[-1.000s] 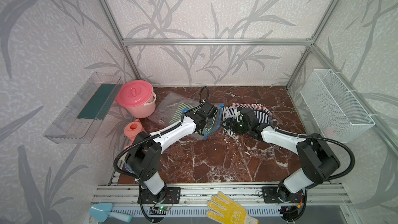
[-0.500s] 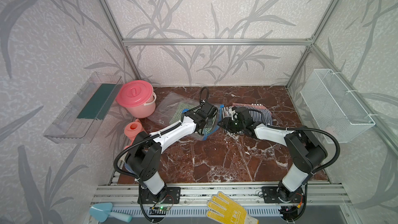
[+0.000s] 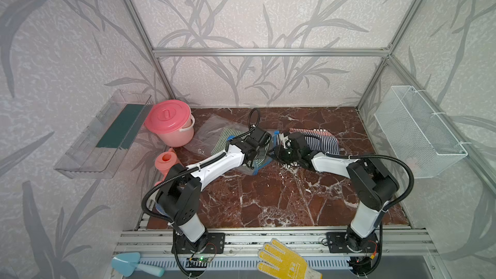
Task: Take the tank top out of the vacuum bag
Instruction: Take out the tank top from the vacuum bag.
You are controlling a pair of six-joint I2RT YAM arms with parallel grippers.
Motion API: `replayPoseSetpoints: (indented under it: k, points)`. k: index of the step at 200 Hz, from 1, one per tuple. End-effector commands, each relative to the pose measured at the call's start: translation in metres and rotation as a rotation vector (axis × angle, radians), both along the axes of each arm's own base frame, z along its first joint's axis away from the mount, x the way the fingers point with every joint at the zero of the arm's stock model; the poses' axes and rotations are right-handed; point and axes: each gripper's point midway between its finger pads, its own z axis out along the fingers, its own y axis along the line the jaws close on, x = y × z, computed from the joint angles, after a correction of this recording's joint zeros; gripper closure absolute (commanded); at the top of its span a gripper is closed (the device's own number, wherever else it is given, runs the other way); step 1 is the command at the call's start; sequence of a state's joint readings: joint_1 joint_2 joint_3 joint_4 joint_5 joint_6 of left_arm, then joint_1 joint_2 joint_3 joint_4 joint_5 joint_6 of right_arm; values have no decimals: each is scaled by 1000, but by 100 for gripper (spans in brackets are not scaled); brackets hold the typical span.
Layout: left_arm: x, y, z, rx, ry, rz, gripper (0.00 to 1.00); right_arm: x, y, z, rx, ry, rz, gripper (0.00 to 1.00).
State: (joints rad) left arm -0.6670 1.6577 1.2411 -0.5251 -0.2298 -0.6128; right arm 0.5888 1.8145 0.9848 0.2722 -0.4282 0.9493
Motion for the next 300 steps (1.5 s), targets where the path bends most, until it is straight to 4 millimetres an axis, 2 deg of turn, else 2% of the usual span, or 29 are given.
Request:
replayPoseSetpoints:
  k: [1, 86, 163, 210, 266, 300]
  points:
    - [-2, 1, 17, -38, -26, 10, 100, 6, 12, 9, 20, -29, 16, 66]
    - [-3, -8, 18, -74, -18, -8, 100, 9, 11, -12, -70, -27, -7, 67]
    - [-5, -10, 20, -89, -12, -19, 100, 17, 10, -22, -143, -46, -36, 67]
    - [-6, -13, 17, -99, 2, -27, 100, 24, 19, -25, -134, -44, -36, 67]
    - [-7, -12, 17, -89, -1, -34, 100, 29, 12, -37, -201, -50, -99, 68]
    - [-6, -11, 14, -79, 2, -33, 100, 30, 24, -36, -156, -40, -80, 68]
